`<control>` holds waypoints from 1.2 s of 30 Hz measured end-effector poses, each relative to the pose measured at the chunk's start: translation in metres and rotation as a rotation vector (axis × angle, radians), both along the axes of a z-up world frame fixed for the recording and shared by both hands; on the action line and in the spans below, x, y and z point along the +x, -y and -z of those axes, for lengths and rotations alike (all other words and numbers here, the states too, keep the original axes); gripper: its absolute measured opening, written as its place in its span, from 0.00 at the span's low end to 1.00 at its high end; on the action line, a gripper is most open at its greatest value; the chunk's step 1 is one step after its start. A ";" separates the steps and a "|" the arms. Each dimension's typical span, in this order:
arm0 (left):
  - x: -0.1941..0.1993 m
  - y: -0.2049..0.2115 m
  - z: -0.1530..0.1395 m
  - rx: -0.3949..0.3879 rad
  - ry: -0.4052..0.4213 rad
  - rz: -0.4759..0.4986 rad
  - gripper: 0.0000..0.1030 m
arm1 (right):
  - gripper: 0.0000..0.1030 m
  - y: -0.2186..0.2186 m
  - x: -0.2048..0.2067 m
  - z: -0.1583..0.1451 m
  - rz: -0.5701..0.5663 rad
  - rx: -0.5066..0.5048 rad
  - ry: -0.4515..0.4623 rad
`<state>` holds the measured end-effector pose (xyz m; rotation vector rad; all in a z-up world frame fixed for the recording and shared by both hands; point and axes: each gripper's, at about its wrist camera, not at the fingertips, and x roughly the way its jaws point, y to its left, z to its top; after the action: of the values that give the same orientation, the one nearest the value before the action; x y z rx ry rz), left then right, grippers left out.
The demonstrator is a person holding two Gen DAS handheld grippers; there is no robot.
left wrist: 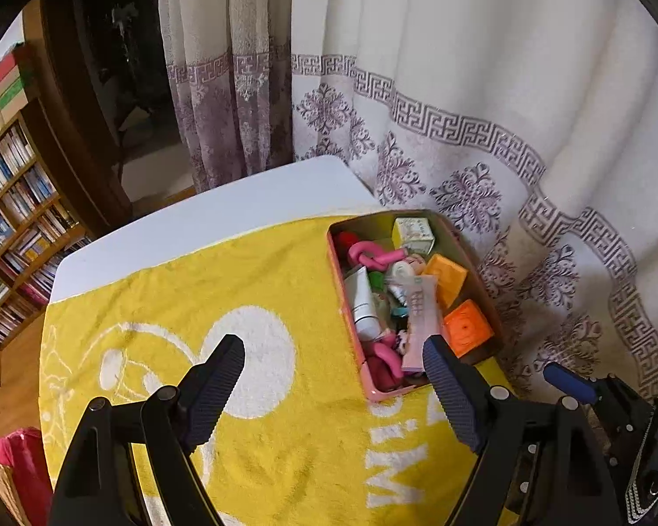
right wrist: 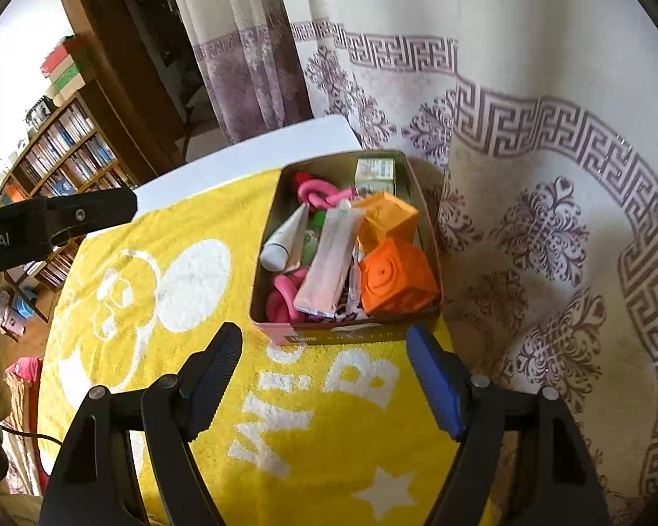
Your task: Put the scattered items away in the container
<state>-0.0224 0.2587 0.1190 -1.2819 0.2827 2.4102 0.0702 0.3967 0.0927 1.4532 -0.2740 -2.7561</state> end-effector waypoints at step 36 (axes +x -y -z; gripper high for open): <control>0.026 -0.032 -0.041 0.029 -0.057 0.035 0.99 | 0.80 -0.021 0.027 -0.035 0.029 0.042 -0.117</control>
<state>0.0032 0.2904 0.1596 -1.1869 0.2827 2.4151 0.0968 0.4177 0.1274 1.3005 -0.2388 -2.8729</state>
